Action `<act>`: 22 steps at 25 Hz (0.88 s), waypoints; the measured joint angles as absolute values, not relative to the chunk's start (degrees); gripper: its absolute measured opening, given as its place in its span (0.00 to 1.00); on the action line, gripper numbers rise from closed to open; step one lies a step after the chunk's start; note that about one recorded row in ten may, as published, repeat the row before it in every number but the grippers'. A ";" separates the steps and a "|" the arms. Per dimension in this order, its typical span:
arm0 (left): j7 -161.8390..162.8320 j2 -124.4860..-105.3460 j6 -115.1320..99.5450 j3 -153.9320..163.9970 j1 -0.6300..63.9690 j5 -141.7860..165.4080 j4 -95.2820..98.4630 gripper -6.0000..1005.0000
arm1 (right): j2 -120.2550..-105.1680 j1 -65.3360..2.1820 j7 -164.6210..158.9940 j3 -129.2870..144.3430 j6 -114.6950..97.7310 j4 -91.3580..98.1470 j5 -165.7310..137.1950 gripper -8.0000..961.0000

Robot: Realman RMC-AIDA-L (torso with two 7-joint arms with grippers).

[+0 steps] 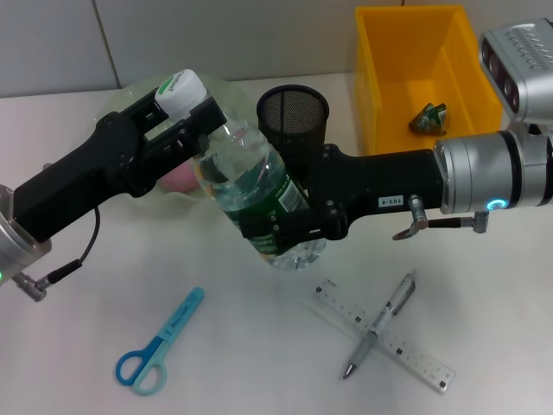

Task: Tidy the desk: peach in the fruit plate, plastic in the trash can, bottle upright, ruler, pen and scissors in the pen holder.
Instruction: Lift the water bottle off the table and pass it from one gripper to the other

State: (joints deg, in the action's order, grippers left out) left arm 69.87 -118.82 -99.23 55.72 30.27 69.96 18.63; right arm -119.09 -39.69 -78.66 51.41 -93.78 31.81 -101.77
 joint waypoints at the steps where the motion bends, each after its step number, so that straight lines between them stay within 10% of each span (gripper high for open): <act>1: 69.87 -118.82 -99.23 55.72 30.30 69.96 18.63 0.54 | -119.09 -39.70 -78.58 51.41 -93.75 31.81 -101.77 0.80; 22: 69.79 -118.82 -99.16 55.72 30.64 69.96 18.63 0.49 | -119.09 -39.74 -78.14 51.37 -93.57 31.55 -101.78 0.80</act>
